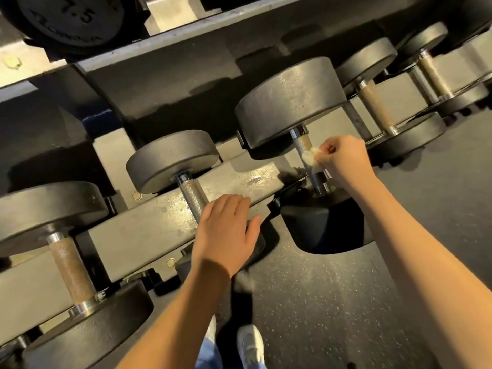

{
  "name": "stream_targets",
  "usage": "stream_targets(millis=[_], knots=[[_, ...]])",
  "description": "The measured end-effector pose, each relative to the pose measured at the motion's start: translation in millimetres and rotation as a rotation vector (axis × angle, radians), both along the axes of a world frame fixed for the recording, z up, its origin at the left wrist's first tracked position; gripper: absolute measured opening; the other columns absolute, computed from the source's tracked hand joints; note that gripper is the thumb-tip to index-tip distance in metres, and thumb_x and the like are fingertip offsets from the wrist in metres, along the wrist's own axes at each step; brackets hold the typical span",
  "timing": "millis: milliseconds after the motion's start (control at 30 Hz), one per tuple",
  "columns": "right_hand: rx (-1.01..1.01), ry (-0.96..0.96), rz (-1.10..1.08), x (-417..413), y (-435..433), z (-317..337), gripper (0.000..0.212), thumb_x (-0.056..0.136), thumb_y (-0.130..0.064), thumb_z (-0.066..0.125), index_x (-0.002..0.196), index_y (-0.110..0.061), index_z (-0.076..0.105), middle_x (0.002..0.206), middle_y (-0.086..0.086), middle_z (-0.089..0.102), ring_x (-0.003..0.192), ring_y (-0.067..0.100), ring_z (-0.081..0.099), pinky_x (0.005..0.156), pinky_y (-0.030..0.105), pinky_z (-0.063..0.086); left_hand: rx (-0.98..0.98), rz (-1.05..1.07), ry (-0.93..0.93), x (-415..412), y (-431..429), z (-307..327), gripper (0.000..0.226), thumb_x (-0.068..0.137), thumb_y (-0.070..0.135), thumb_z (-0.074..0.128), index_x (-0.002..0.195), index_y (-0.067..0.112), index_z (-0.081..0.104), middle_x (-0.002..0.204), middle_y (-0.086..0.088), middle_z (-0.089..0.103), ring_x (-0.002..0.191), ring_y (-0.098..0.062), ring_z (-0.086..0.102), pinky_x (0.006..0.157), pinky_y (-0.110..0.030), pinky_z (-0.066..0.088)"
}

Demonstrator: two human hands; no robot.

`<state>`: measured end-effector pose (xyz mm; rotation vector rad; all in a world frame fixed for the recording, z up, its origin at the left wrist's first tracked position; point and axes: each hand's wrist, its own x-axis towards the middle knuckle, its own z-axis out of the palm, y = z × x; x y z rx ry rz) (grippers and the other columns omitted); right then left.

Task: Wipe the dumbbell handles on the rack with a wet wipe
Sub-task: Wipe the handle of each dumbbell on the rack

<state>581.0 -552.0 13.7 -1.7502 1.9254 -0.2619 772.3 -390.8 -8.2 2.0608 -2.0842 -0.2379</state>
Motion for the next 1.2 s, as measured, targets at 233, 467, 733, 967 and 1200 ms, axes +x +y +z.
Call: stream_targets(millis=[233, 467, 733, 967, 1200], knots=[[-0.207, -0.308, -0.247, 24, -11, -10, 0.006, 0.084, -0.016, 0.065, 0.081, -0.012, 0.067, 0.076, 0.001, 0.059, 0.062, 0.002, 0.046, 0.053, 0.017, 0.036, -0.043, 0.003, 0.011, -1, 0, 1, 0.044, 0.091, 0.037, 0.036, 0.108, 0.011, 0.067, 0.099, 0.000, 0.068, 0.094, -0.019, 0.063, 0.087, -0.033, 0.050], [-0.258, -0.102, -0.114, 28, 3, -9, 0.010, 0.084, -0.011, 0.061, 0.074, -0.011, 0.062, 0.080, 0.004, 0.056, 0.072, 0.015, 0.049, 0.053, 0.023, 0.029, -0.062, 0.010, -0.009, -2, 1, 3, 0.041, 0.091, 0.036, 0.037, 0.104, 0.012, 0.068, 0.095, 0.000, 0.068, 0.090, -0.018, 0.063, 0.082, -0.032, 0.052], [-0.261, 0.077, 0.012, 31, 7, -15, 0.010, 0.084, -0.009, 0.056, 0.075, -0.006, 0.058, 0.087, 0.007, 0.051, 0.076, 0.022, 0.048, 0.064, 0.029, 0.031, -0.061, 0.001, 0.023, 0, 1, -2, 0.039, 0.092, 0.034, 0.037, 0.098, 0.011, 0.067, 0.091, 0.000, 0.066, 0.087, -0.020, 0.061, 0.080, -0.033, 0.050], [-0.070, 0.294, 0.076, 17, 20, -3, 0.008, 0.080, -0.010, 0.064, 0.087, -0.005, 0.062, 0.094, 0.014, 0.056, 0.087, 0.033, 0.056, 0.066, 0.031, 0.037, -0.084, 0.003, 0.042, 0, 3, -3, 0.038, 0.092, 0.032, 0.036, 0.098, 0.011, 0.066, 0.091, -0.001, 0.065, 0.088, -0.021, 0.061, 0.081, -0.035, 0.049], [0.024, 0.450, 0.108, 16, 27, 4, 0.019, 0.086, -0.009, 0.061, 0.103, -0.002, 0.063, 0.088, 0.015, 0.054, 0.078, 0.030, 0.051, 0.064, 0.032, 0.037, -0.071, -0.016, 0.068, 2, 2, -6, 0.037, 0.093, 0.032, 0.035, 0.098, 0.011, 0.065, 0.093, -0.002, 0.063, 0.090, -0.023, 0.059, 0.080, -0.036, 0.049]])
